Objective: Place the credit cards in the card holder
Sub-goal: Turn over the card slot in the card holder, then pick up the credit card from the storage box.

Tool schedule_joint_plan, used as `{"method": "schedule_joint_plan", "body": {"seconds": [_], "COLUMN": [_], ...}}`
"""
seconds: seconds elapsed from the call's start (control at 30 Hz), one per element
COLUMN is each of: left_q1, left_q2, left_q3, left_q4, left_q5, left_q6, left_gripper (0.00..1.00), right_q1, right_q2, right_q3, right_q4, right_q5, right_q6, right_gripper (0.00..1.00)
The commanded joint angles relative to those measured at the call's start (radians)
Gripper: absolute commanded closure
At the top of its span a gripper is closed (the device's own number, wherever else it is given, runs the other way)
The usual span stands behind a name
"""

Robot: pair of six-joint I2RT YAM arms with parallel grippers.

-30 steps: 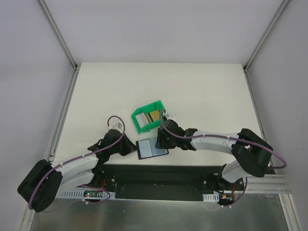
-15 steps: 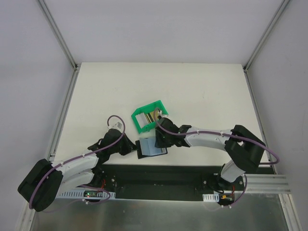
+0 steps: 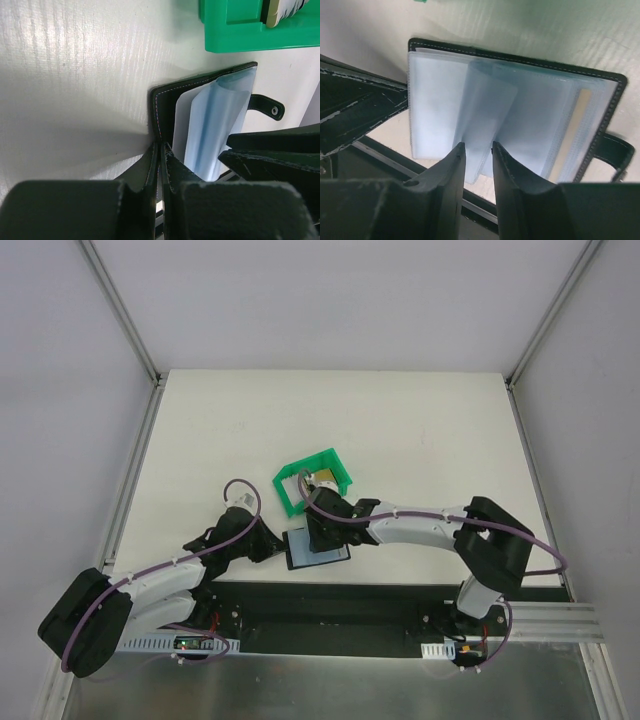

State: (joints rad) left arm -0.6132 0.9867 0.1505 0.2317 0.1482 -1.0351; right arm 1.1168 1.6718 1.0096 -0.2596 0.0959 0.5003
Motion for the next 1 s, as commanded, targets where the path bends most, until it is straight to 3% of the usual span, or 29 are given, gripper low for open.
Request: {"method": "schedule_joint_plan", "body": {"seconds": [0.0,0.2,0.3,0.57,0.73,0.97], "left_q1": [0.010,0.010,0.010,0.012,0.018,0.038], "left_q2": [0.012,-0.003,-0.003,0.000,-0.003,-0.003], "left_q3": [-0.009,-0.023,-0.026,-0.026,-0.020,-0.008], "left_q4": [-0.080,-0.080,-0.080,-0.080,-0.095,-0.109], "left_q5": [-0.027,-0.035,-0.035,-0.036,-0.048,-0.056], "left_q6": [0.032,0.027,0.024,0.029,0.043,0.059], "left_gripper": [1.00,1.00,1.00,1.00,1.00,1.00], "right_q1": [-0.014,-0.020,-0.020,-0.054,-0.095,-0.166], "right_q2": [0.028,0.013,-0.032,-0.202,-0.254,-0.207], "right_q3": [0.004,-0.016,-0.042,-0.164,-0.149,0.030], "right_q4": [0.107,0.318,0.370,0.269,0.223,0.126], "right_q5": [-0.140,-0.304,-0.308,-0.026,-0.016,-0.062], "right_q6": [-0.014,-0.011,-0.012,-0.002,-0.048,-0.175], "right_gripper": [0.68,0.62,0.59,0.57,0.53,0.45]}}
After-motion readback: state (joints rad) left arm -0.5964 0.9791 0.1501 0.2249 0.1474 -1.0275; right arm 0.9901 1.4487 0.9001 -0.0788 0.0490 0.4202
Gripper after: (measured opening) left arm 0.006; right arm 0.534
